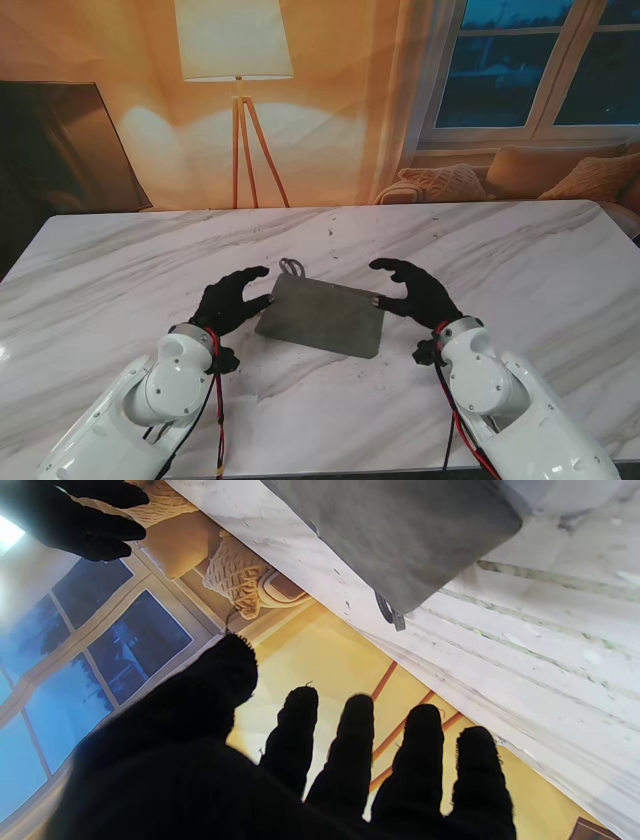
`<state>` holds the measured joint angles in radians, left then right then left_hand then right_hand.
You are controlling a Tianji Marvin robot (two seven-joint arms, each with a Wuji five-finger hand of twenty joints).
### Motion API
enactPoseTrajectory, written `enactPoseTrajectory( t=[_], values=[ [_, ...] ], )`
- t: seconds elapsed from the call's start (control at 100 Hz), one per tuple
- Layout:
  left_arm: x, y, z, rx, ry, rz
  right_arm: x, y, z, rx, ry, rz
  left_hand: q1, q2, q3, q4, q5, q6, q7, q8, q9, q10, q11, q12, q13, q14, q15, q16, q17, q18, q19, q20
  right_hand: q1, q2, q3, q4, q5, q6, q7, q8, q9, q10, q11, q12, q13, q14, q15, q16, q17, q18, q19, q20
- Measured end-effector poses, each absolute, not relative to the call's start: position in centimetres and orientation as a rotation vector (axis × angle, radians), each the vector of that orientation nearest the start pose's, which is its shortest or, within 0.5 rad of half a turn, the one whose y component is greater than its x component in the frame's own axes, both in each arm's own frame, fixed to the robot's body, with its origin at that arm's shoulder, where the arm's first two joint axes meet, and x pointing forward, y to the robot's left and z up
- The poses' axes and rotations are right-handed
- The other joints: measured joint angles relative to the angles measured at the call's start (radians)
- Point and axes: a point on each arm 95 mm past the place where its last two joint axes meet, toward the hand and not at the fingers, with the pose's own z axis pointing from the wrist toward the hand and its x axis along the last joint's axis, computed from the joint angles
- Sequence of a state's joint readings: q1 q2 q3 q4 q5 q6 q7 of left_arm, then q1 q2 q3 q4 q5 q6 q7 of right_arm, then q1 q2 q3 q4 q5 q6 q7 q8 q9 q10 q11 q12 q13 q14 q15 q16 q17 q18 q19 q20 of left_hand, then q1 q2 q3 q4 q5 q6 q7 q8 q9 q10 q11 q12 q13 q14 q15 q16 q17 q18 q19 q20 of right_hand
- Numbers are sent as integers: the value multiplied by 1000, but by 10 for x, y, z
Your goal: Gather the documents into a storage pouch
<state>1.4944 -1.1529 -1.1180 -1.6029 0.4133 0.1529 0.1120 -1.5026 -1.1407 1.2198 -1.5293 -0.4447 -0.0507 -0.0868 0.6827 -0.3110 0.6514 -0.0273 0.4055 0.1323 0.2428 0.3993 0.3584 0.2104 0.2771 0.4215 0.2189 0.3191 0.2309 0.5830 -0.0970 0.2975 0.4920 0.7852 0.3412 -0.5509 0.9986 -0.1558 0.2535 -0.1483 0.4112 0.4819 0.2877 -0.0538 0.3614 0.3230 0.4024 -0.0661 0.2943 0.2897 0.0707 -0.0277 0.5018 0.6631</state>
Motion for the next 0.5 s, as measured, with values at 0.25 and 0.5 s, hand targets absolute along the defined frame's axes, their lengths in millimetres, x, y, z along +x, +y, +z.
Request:
enactPoseTrajectory(
  t=[0.25, 0.5],
  values=[
    [410, -37, -319, -1850, 1087, -1873, 406, -8, -324, -2132, -1325, -2474, 0, 0, 0, 0, -42, -12, -24, -7, -34, -4, -18, -11, 0, -10, -25, -2, 2, 0, -12, 26, -10, 34, -19, 0, -25, 35, -3, -5, 0, 0, 0, 0, 0, 0, 0, -2, 23, -10, -11, -9],
    [400, -30, -315, -1852, 1134, -1864, 405, -6, -326, -2093, -1378, -2494, 0, 1, -32, 1, -67, -12, -54, -21, -34, -4, -31, -12, 0, -10, -38, -4, 7, 0, -12, 48, -19, 41, -31, 0, -25, 38, -3, -5, 0, 0, 1, -6, 0, 0, 0, -2, 29, -9, -3, -9]
  ],
)
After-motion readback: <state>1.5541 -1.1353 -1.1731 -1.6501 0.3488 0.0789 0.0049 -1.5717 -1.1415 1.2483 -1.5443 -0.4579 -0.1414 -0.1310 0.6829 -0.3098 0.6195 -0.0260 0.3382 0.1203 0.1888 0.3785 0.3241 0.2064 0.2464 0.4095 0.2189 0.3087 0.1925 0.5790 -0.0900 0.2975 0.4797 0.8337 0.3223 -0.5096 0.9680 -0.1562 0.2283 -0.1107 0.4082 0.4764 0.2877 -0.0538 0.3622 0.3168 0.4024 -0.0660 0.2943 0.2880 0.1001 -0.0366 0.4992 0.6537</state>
